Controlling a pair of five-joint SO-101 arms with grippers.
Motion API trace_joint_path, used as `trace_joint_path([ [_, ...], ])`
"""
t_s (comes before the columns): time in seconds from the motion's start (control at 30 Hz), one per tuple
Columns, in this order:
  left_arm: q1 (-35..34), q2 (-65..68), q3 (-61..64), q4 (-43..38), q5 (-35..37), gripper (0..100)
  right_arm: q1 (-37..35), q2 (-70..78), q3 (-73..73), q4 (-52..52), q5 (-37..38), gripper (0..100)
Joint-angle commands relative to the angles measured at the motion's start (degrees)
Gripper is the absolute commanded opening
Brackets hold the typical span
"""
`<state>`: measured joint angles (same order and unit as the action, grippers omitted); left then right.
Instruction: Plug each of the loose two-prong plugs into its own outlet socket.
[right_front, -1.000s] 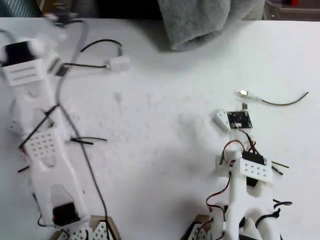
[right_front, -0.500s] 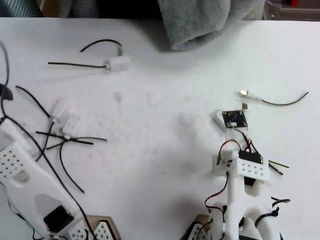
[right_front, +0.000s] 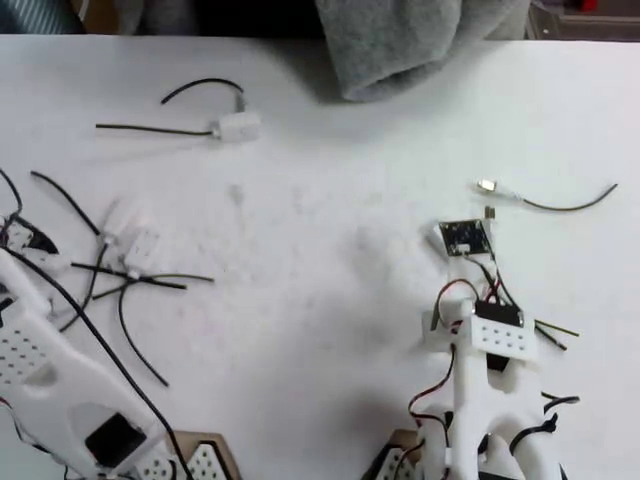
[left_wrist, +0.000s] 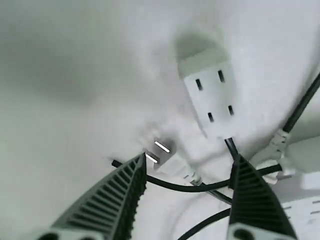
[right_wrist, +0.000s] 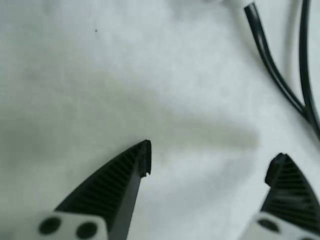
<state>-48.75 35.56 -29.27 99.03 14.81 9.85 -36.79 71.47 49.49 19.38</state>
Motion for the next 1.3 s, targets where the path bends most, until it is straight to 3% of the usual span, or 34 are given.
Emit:
trace_joint_path([
  [0.0,-0.31,-3.91,1.93,-2.11,8.09,27,-0.48,0.13,-0.18,-0.57,0.0,36.1],
  [0.23,-0.31,-3.82,3.52,-12.84,17.14,27,-0.48,0.13,-0.18,-0.48,0.09,36.1],
  [0.67,1.1,-3.91,16.53,-27.34,17.76,27,-0.48,0.13,-0.18,-0.48,0.09,36.1],
  [0.77,1.1,-3.91,17.14,-27.43,18.11,23,-0.48,0.13,-0.18,-0.48,0.09,36.1],
  [0.83,1.1,-4.18,16.97,-27.25,17.93,14,-0.48,0.13,-0.18,-0.48,0.09,36.1],
  [0.93,1.1,-4.53,16.35,-27.25,9.85,3,-0.48,0.13,-0.18,-0.48,0.09,36.1],
  [1.03,2.33,-4.18,14.24,-24.79,2.73,2,-0.48,0.13,-0.18,-0.48,0.09,36.1],
  [1.27,5.41,-4.53,-1.58,-13.45,-0.79,2,-0.48,0.13,-0.18,-0.48,0.09,36.1],
])
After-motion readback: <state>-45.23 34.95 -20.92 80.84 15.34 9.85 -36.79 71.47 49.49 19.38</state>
